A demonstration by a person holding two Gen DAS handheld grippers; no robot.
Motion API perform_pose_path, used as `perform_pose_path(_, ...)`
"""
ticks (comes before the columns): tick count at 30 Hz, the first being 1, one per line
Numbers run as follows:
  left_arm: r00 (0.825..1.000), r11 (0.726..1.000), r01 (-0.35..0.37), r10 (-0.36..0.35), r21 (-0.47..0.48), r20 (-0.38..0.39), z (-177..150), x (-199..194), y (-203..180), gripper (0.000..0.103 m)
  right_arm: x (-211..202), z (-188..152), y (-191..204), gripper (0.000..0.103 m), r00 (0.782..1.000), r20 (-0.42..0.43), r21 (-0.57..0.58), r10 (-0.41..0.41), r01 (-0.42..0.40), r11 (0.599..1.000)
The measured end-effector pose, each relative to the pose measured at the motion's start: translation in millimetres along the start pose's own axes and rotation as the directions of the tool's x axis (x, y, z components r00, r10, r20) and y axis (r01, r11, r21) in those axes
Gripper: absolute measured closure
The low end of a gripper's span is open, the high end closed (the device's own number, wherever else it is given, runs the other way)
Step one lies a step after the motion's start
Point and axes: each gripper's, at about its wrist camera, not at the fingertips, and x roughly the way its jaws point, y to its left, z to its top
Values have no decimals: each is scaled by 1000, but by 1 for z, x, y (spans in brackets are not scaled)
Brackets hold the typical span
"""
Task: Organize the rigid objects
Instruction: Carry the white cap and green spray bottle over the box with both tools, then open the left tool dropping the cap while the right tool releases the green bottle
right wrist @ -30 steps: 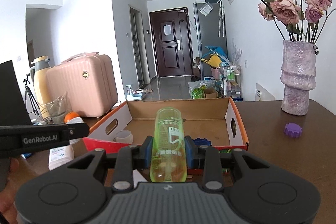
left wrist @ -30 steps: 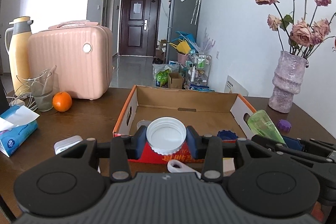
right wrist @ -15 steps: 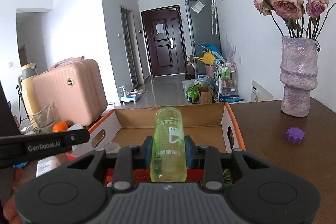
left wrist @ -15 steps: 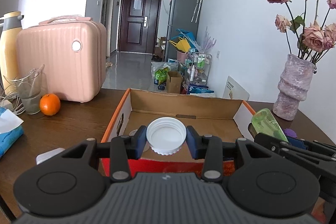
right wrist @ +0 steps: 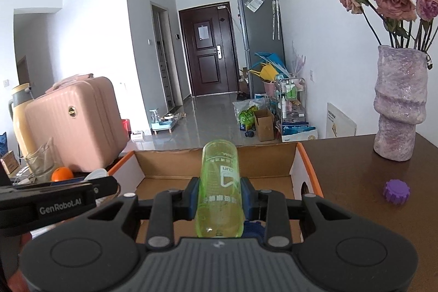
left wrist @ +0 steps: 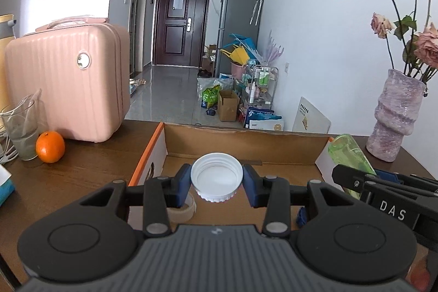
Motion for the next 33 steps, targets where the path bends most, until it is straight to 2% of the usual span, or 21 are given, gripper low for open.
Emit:
perform_pose_path(12, 999, 1000, -21, 22, 20, -42, 9, 49, -3, 62, 50, 14, 0, 73, 997, -80, -4, -20, 20, 1000)
perform_pose_path(20, 994, 998, -48, 52, 47, -100, 4, 76, -4, 62, 78, 12, 2, 73, 987, -155, -19, -45, 42, 999)
perform_pose_path(33, 989, 996, -39, 49, 75, -140, -2, 79, -6, 61, 92, 7, -1, 72, 973, -224, -1, -49, 50, 999)
